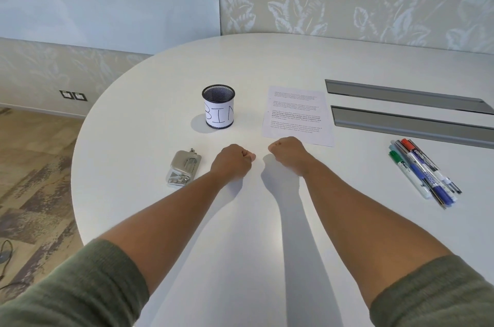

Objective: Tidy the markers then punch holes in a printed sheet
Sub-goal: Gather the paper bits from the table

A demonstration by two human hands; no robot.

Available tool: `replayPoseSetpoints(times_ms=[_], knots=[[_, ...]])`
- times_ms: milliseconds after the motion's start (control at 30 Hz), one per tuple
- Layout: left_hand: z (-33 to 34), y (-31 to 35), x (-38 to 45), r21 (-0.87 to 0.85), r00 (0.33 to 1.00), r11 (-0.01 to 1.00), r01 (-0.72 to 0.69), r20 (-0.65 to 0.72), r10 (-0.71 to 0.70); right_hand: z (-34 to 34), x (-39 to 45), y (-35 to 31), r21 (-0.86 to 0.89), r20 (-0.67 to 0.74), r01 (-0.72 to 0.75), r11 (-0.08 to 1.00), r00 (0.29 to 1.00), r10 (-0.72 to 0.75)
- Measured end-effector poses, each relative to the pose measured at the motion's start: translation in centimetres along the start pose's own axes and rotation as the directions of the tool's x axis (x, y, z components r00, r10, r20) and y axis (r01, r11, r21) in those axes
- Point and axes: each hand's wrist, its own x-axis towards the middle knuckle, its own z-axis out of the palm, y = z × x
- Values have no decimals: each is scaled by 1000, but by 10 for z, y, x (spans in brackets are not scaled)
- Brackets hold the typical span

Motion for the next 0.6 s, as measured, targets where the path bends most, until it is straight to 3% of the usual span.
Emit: replayPoseSetpoints(times_ms=[67,167,600], knots=[[-8,4,7,-19,1000,1000,6,-25,-6,-2,3,-12,162,24,-63,985,998,60],[-23,13,17,-34,999,999,-3,-53,2,-3,10,-34,267,41,-56,962,998,47],[-115,31,93,-41,963,999,-6,-271,-5,16,66,-123,248,-22,205,947,978,-206]])
